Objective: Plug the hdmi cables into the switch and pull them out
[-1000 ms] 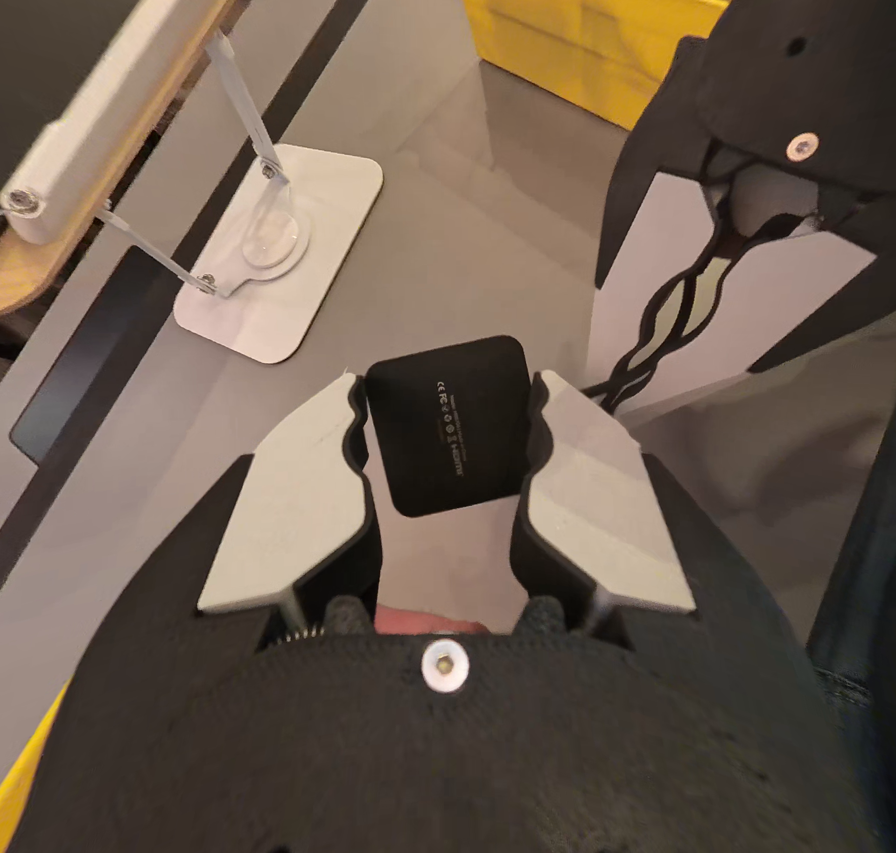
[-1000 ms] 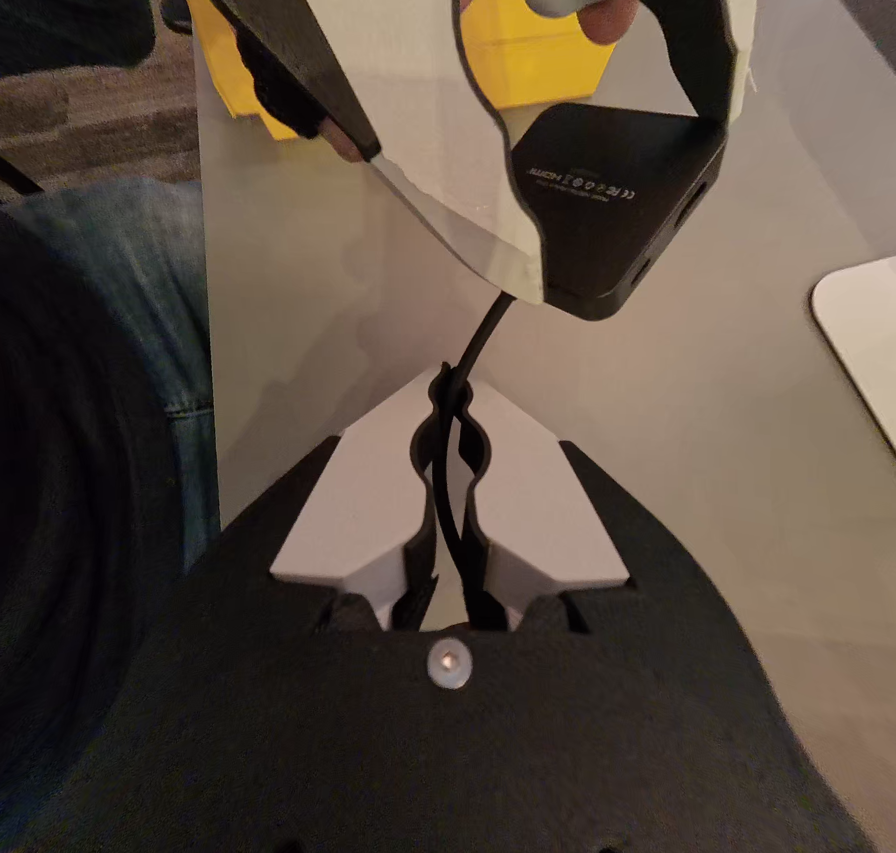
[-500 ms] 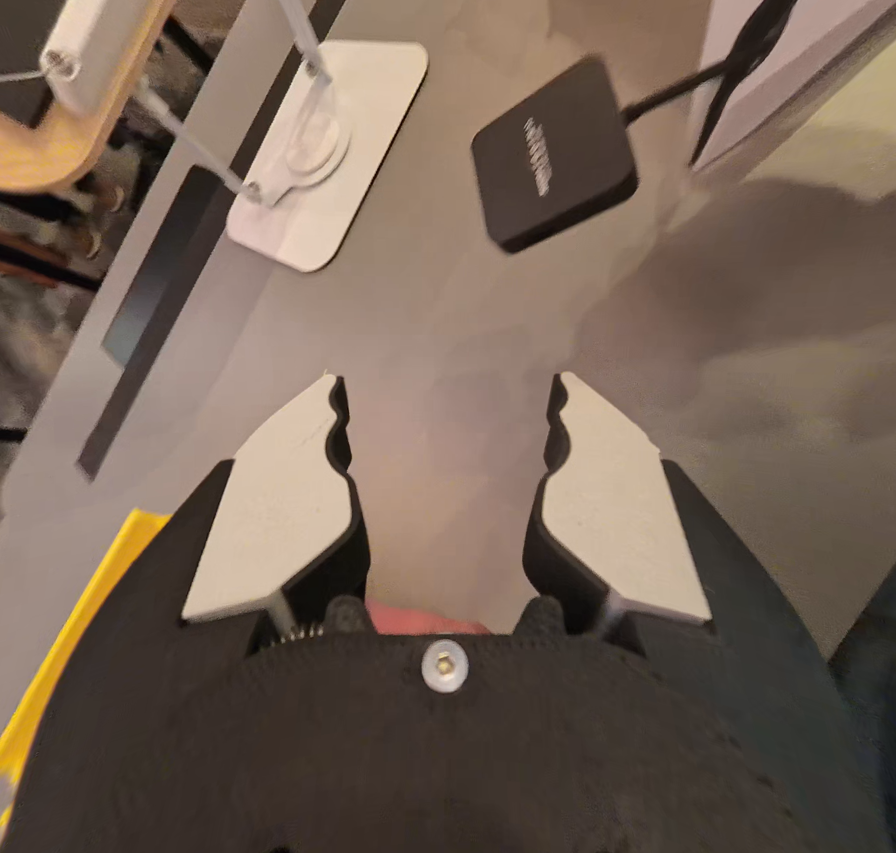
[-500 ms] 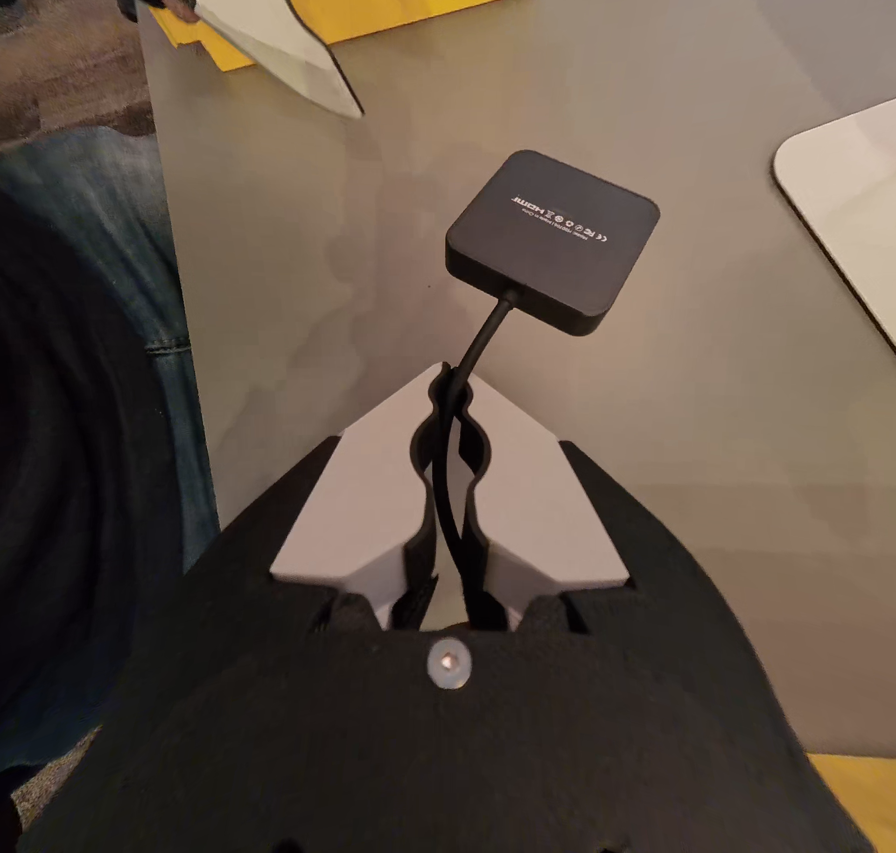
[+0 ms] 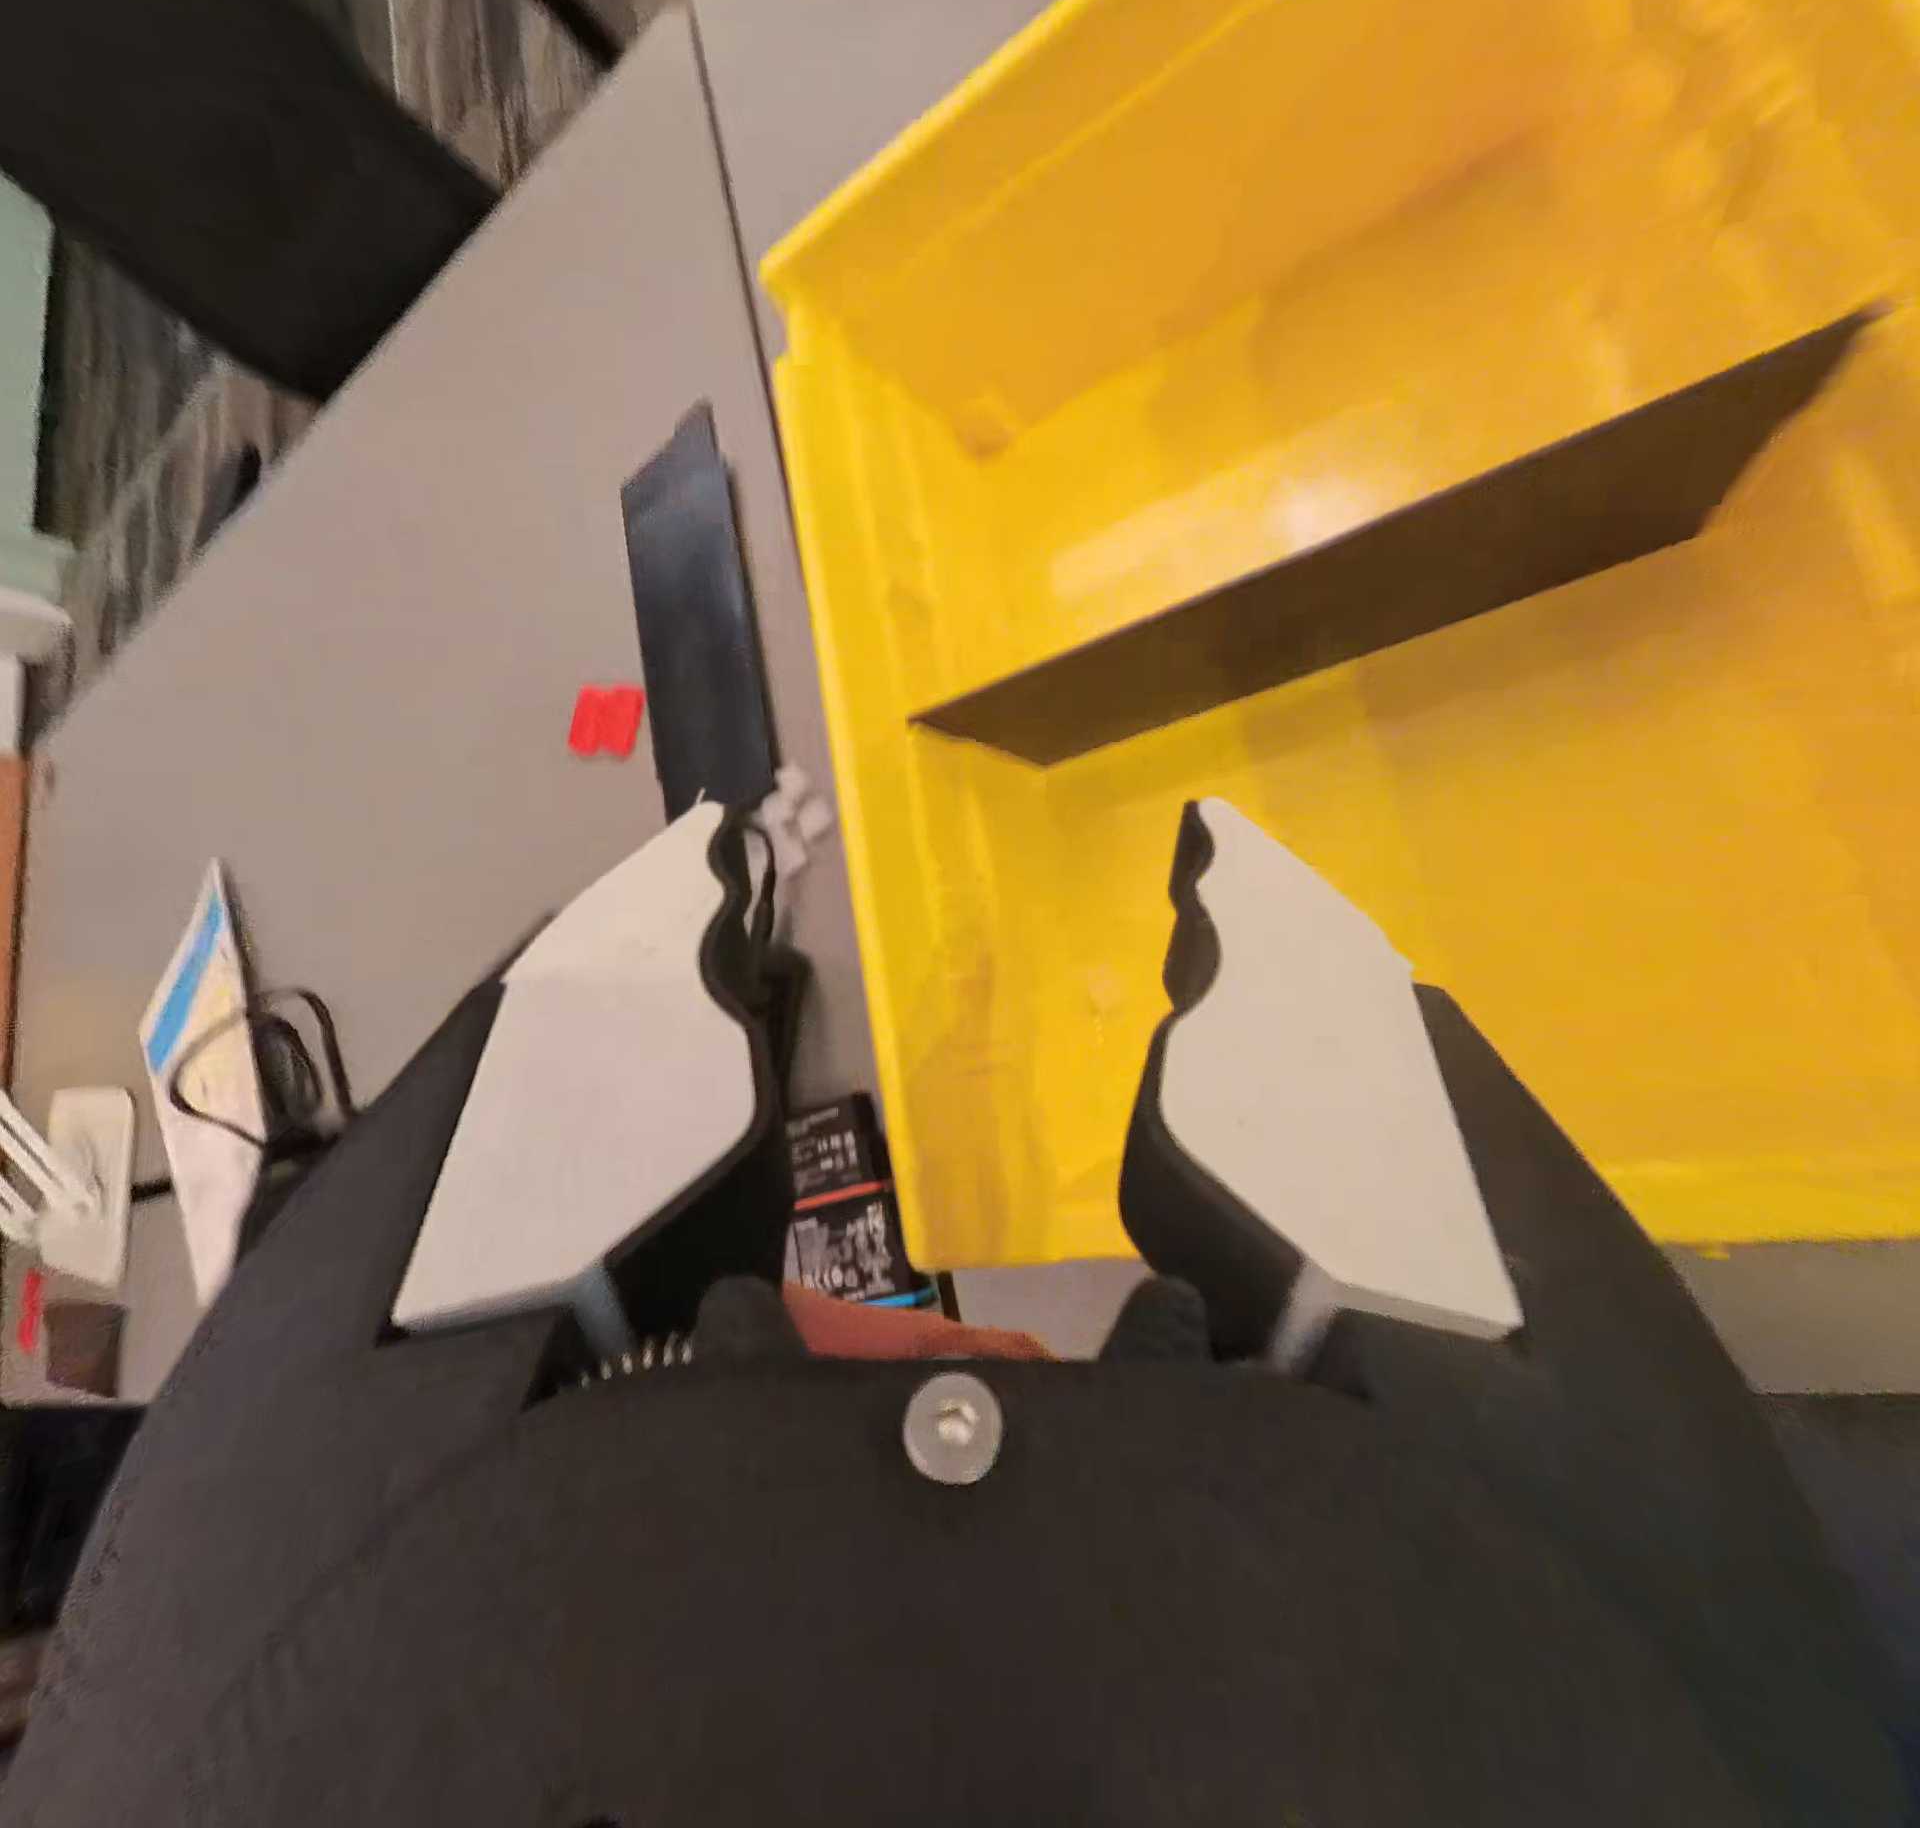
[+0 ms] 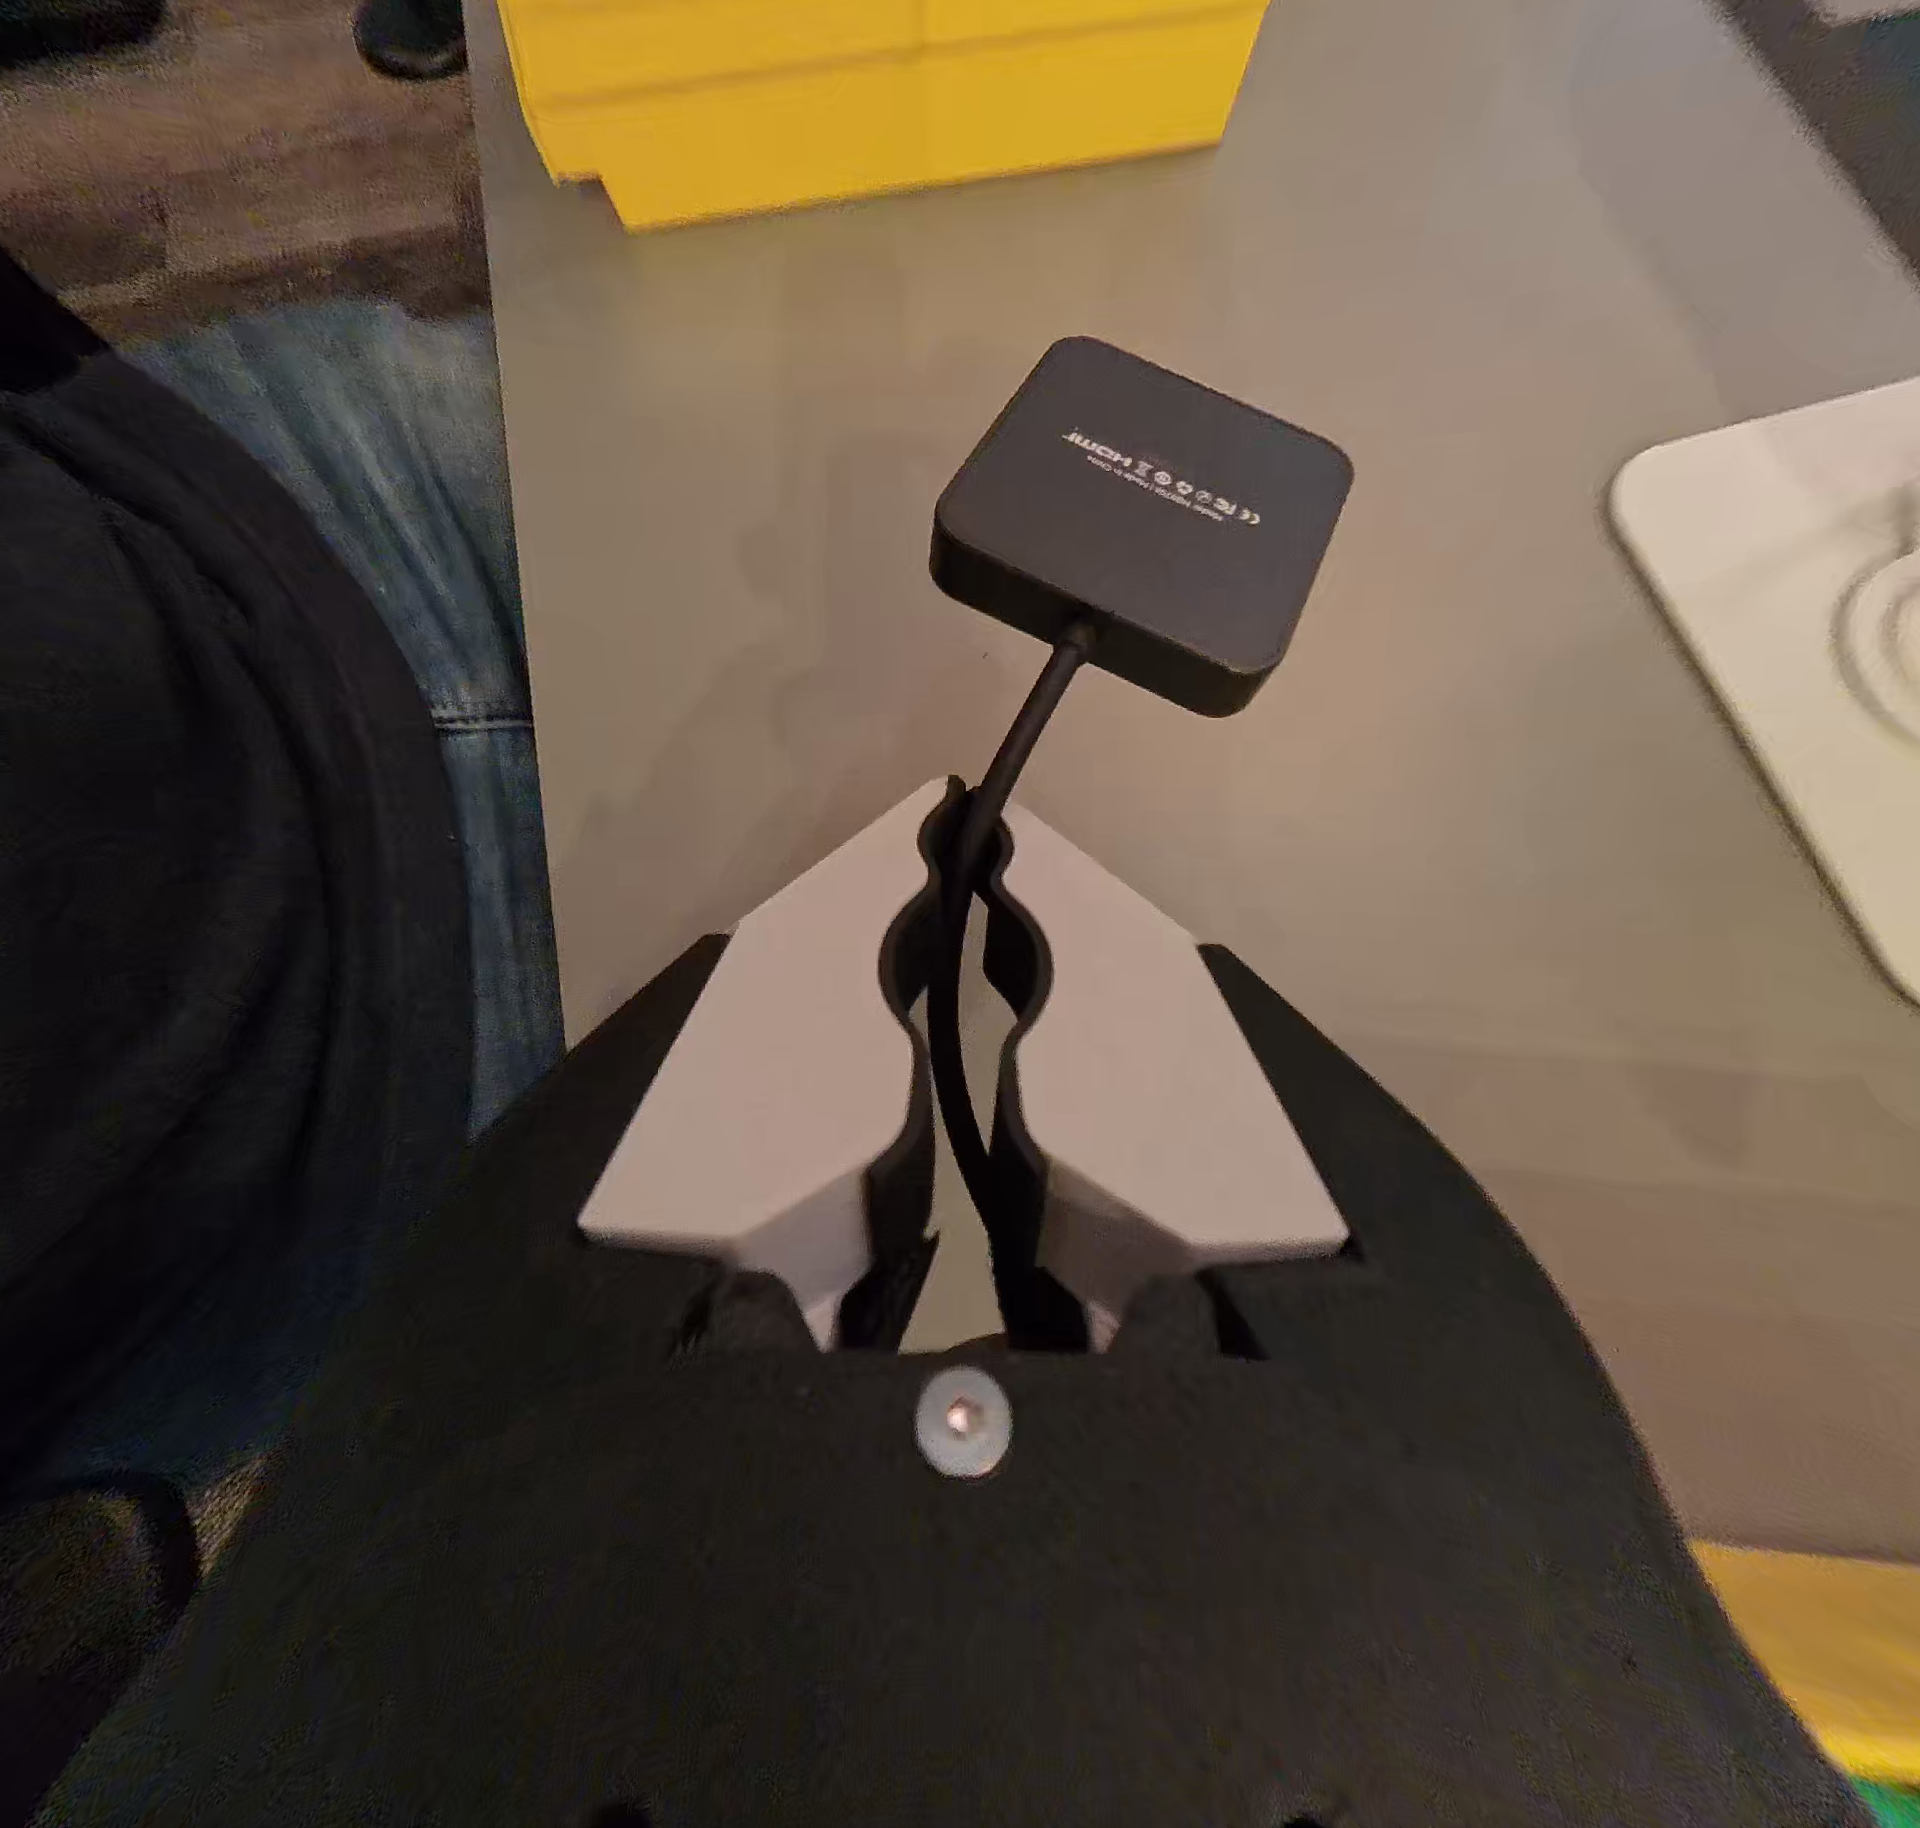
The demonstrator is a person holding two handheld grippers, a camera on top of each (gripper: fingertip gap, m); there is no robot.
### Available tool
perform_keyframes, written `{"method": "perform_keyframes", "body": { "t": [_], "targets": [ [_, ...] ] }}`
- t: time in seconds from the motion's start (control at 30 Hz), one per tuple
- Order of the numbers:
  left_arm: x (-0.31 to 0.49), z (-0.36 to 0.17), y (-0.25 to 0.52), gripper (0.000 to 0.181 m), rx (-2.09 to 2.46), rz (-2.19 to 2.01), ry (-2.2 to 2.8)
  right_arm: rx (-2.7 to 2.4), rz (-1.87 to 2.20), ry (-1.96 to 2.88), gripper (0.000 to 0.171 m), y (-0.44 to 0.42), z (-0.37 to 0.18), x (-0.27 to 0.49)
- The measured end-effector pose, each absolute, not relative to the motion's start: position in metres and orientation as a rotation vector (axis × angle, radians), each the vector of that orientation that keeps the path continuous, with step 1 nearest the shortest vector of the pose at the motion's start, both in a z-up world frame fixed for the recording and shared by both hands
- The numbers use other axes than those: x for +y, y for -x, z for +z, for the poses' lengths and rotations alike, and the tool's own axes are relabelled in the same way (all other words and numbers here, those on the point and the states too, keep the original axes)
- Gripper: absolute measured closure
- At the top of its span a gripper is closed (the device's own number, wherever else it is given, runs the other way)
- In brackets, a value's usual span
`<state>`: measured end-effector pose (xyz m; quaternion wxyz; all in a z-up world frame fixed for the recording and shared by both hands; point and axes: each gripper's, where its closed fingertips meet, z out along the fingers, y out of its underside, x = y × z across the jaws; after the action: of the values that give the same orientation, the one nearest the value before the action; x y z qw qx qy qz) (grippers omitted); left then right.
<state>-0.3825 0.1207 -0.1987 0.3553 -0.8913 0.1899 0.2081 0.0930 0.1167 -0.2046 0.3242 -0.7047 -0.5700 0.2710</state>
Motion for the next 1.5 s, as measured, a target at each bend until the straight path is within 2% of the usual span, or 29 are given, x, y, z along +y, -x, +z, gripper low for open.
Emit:
{"method": "perform_keyframes", "body": {
  "t": [0.1, 0.2, 0.37, 0.53, 0.8, 0.87, 0.9, 1.07, 1.2, 1.23, 1.3, 1.33, 1.43, 1.5],
  "targets": [
    [0.114, -0.222, 0.404, 0.107, 0.386, 0.447, 2.363, -1.41, 0.665, 1.826, 0.171, -0.122, -0.165, 0.133],
    [0.111, -0.237, 0.406, 0.109, 0.345, 0.393, 2.378, -1.304, 0.442, 1.873, 0.171, -0.182, -0.135, 0.172],
    [0.113, -0.252, 0.4, 0.104, 0.375, 0.401, 2.394, -1.139, 0.117, 2.022, 0.171, -0.299, -0.123, 0.245],
    [0.115, -0.251, 0.4, 0.104, 0.35, 0.378, 2.384, -1.296, -0.035, 2.162, 0.171, -0.362, -0.167, 0.278],
    [0.115, -0.253, 0.4, 0.102, 0.356, 0.414, 2.394, -1.566, -0.134, 2.615, 0.171, -0.407, -0.276, 0.263],
    [0.115, -0.253, 0.4, 0.102, 0.354, 0.411, 2.394, -1.551, -0.102, 2.578, 0.136, -0.399, -0.277, 0.266],
    [0.114, -0.254, 0.401, 0.102, 0.349, 0.408, 2.399, -1.531, -0.061, 2.571, 0.139, -0.396, -0.272, 0.264],
    [0.113, -0.251, 0.407, 0.102, 0.323, 0.405, 2.393, -1.323, -0.101, 2.503, 0.122, -0.404, -0.225, 0.266],
    [0.112, -0.249, 0.414, 0.101, 0.309, 0.414, 2.39, -1.061, -0.29, 2.592, 0.119, -0.449, -0.204, 0.247],
    [0.112, -0.249, 0.415, 0.101, 0.311, 0.408, 2.391, -0.971, -0.301, 2.619, 0.114, -0.459, -0.202, 0.24],
    [0.109, -0.25, 0.418, 0.1, 0.307, 0.408, 2.398, -0.811, -0.243, 2.672, 0.082, -0.469, -0.209, 0.219],
    [0.108, -0.25, 0.42, 0.1, 0.31, 0.418, 2.402, -0.748, -0.215, 2.696, 0.077, -0.474, -0.214, 0.209],
    [0.106, -0.254, 0.419, 0.099, 0.291, 0.355, 2.414, -0.623, -0.034, 2.719, 0.072, -0.47, -0.235, 0.183],
    [0.103, -0.263, 0.417, 0.1, 0.322, 0.328, 2.457, -0.59, 0.014, 2.721, 0.081, -0.471, -0.242, 0.173]
  ]
}}
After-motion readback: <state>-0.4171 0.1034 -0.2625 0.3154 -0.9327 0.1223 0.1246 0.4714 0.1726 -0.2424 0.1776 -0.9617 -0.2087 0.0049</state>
